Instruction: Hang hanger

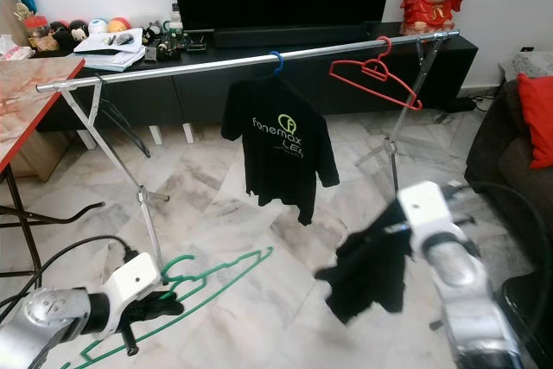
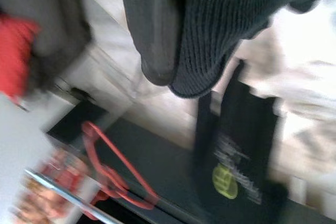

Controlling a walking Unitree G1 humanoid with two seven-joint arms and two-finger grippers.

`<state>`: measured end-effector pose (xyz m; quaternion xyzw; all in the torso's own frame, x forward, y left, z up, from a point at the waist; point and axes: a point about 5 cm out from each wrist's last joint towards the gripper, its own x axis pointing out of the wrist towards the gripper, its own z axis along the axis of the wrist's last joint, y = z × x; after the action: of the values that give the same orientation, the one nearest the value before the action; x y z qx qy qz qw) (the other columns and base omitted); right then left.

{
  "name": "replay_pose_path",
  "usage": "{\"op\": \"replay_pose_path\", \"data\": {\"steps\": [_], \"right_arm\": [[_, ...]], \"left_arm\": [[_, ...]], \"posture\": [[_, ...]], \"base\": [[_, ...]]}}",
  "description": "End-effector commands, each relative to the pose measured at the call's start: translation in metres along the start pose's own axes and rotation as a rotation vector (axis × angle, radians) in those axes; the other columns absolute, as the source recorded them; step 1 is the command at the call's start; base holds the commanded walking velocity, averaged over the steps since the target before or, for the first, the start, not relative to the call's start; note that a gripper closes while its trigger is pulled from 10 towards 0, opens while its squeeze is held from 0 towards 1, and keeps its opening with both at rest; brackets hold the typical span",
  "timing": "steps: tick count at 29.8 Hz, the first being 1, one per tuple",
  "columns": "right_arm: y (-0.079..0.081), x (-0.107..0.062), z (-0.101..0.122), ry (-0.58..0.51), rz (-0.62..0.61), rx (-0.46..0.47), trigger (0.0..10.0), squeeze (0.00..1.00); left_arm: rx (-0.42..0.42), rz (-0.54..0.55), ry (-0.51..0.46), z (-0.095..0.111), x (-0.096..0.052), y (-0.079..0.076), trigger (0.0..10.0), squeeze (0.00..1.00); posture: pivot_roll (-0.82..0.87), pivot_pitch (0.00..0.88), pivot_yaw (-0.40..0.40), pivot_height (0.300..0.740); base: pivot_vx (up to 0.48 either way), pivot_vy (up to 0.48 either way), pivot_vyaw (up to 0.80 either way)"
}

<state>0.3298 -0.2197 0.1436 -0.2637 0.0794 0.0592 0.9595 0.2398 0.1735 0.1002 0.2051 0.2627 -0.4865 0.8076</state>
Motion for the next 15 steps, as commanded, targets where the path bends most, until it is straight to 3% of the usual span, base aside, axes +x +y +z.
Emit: {"op": "replay_pose_path", "data": {"steps": [1, 4, 5, 10, 12, 15], "right_arm": [[0.022, 0.005, 0.022, -0.052, 0.087, -0.01, 10.0, 0.0], [0.045, 0.016, 0.03, -0.017, 0.109, 0.063, 10.0, 0.0], [0.045, 0.016, 0.03, -0.017, 0.109, 0.063, 10.0, 0.0], [0.076, 0.025, 0.037, 0.024, 0.163, 0.07, 10.0, 0.0], [0.084, 0.026, 0.041, 0.026, 0.189, 0.081, 10.0, 0.0], [0.086, 0.027, 0.039, 0.053, 0.172, 0.096, 10.0, 0.0]], "left_arm": [[0.032, -0.096, -0.018, 0.013, 0.004, -0.01, 10.0, 0.0], [0.048, -0.143, -0.052, 0.028, 0.009, -0.015, 10.0, 0.0], [0.048, -0.143, -0.052, 0.028, 0.009, -0.015, 10.0, 0.0], [0.018, -0.136, -0.101, 0.038, 0.017, -0.016, 10.0, 0.0], [0.005, -0.105, -0.112, 0.039, 0.018, -0.016, 10.0, 0.0], [-0.017, -0.001, -0.125, 0.04, 0.019, -0.008, 10.0, 0.0]], "posture": [[-0.02, 0.047, -0.002, 0.74], [-0.02, 0.05, -0.005, 0.74], [-0.02, 0.05, -0.005, 0.74], [-0.02, 0.056, -0.01, 0.74], [-0.01, 0.063, -0.017, 0.74], [-0.01, 0.067, -0.019, 0.74]], "base": [[0.0, 0.0, 0.0], [0.0, 0.0, 0.0], [0.0, 0.0, 0.0], [0.0, 0.0, 0.0], [0.0, 0.0, 0.0], [0.0, 0.0, 0.0]]}}
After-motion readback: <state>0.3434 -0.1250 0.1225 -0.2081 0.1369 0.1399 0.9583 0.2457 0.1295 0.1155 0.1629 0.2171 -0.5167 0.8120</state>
